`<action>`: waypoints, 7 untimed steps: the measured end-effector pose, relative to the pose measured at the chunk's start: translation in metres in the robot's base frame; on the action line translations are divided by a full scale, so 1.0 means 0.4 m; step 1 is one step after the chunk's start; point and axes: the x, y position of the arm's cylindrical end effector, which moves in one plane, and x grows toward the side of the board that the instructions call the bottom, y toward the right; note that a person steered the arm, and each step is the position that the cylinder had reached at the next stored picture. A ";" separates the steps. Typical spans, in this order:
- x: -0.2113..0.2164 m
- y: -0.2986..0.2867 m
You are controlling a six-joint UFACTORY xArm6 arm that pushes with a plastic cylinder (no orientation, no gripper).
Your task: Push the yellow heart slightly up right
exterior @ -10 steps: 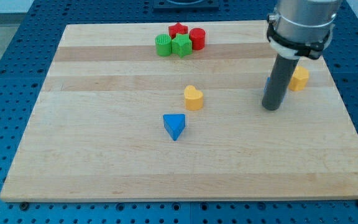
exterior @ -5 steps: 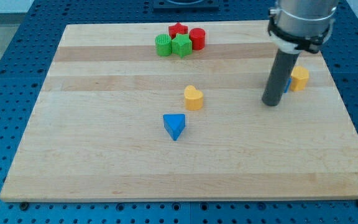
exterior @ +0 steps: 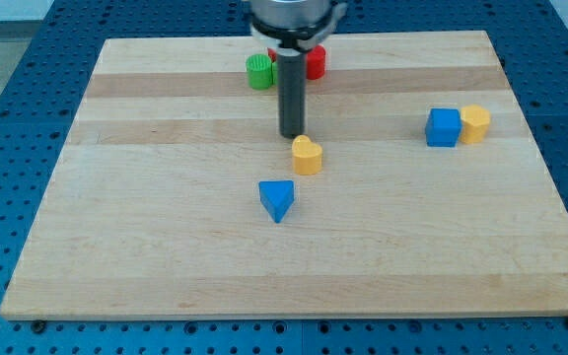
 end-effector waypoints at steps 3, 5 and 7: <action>0.180 0.058; 0.025 0.210; 0.053 0.147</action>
